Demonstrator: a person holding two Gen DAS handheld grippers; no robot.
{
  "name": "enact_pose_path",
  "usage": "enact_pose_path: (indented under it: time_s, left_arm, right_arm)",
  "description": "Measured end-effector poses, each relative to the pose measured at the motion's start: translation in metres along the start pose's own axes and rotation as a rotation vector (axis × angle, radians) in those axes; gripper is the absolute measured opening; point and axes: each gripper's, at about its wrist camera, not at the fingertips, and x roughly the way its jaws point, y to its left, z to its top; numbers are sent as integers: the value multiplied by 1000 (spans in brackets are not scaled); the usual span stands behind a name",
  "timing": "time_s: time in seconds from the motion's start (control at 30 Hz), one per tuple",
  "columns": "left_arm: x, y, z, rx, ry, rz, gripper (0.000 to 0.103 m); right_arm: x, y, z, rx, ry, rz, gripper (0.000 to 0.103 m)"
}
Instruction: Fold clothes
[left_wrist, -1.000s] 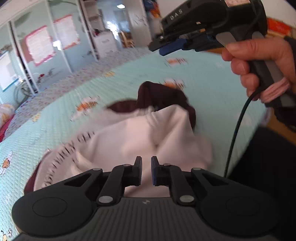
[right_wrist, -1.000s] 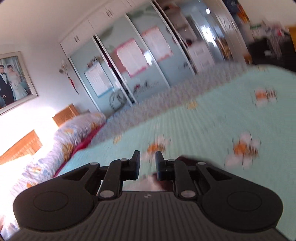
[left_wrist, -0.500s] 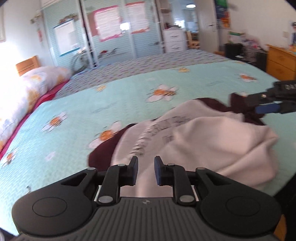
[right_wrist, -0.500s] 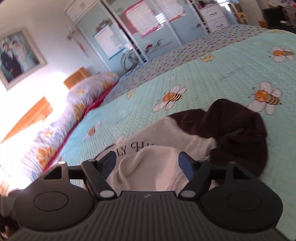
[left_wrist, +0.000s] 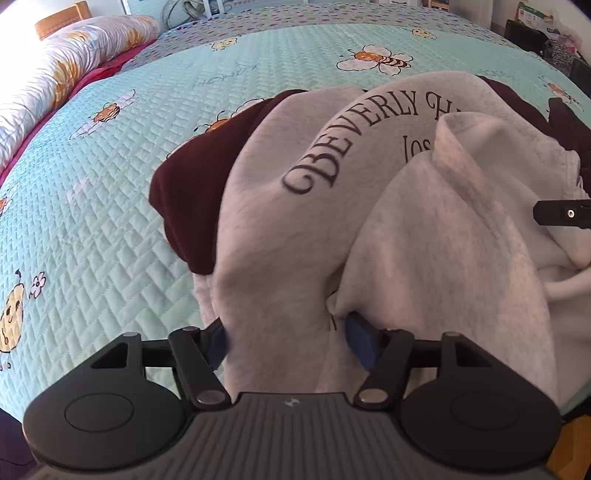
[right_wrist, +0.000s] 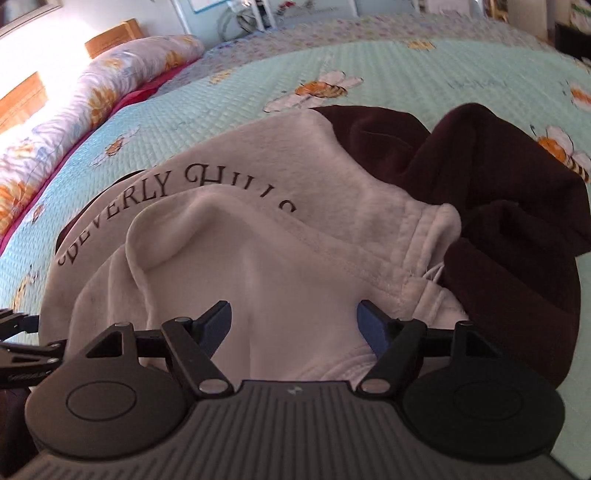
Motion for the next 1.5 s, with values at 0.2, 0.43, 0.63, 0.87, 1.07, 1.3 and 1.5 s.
enact_pose_path:
  time_s: [0.2, 0.43, 0.63, 0.87, 1.07, 1.3, 1.5]
  left_arm:
    - [-45, -57, 17, 114, -132, -157, 10]
    - [-104, -128, 3, 334, -298, -299, 16]
    - [-94, -72, -8, 171, -200, -297, 24]
    - [-119, 3, 9, 10, -265, -191, 45]
    - [-119, 28, 23, -56, -274, -133, 47]
    - [-75, 20, 51, -15, -209, -123, 64]
    - [5, -2, 89, -76, -21, -197, 70]
  right_arm:
    - [5, -15, -13, 25, 29, -25, 1]
    - [-68, -30, 1, 56, -136, -60, 3]
    - [-100, -53, -9, 211, -160, 15, 30]
    - [-92, -30, 48, 132, -203, 136, 77]
    - [-10, -30, 111, 87, -85, 76, 77]
    - [115, -44, 127, 35, 191, -90, 78]
    - [120, -35, 102, -80, 160, -107, 74]
